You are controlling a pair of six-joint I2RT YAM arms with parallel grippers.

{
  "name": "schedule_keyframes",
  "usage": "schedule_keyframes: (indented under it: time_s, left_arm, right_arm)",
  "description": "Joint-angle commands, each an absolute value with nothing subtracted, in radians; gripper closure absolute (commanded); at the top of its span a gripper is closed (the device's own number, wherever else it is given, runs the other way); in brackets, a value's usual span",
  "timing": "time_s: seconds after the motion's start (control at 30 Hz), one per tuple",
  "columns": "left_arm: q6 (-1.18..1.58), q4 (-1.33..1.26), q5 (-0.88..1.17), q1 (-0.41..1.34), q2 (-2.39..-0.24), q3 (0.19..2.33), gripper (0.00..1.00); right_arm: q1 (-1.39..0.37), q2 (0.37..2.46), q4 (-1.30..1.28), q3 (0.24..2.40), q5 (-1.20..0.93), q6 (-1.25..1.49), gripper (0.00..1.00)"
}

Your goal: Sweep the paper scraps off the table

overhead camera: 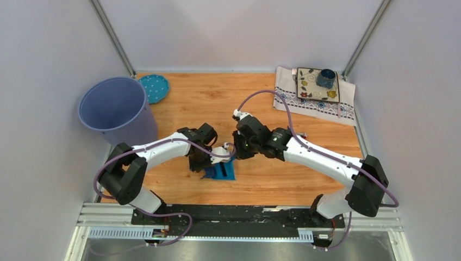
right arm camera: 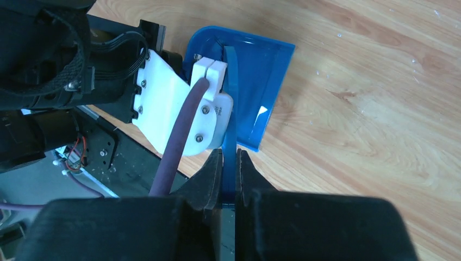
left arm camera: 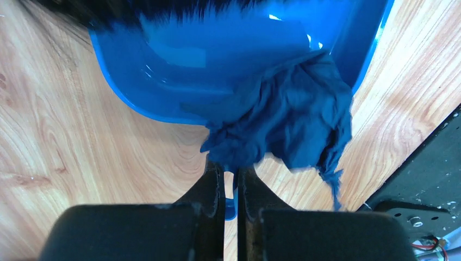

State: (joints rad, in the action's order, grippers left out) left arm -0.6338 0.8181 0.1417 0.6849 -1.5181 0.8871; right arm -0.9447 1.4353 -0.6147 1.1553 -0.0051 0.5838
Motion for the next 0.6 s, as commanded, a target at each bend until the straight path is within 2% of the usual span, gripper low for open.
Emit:
schedule_keyframes:
  time_s: [0.0,0.13,0.23,0.57]
  left_arm:
    - [-0.626,0.798,0.192,0.666,-1.471,0.873,1.0]
    - [-0.62,0.799,0.36,0.565,-1.405,0.871,1.0]
    - [-0.629,0.796,0.411,0.537,-1.356,0.868,1.0]
    - [-0.555,0.883,0.39,0.494,-1.292,0.956,1.0]
  right_arm:
    - [-0.945,1.344,-0.609,1.212,0.072,0.601,1.0]
    - [-0.943,1.235,-0.785,1.265,0.309,0.543,1.0]
    - [-0.943,1.166,-0.847,1.299,0.426,0.517,1.0]
    - [-0.92,0.996,-0.976,1.364,0.558,0.469,1.0]
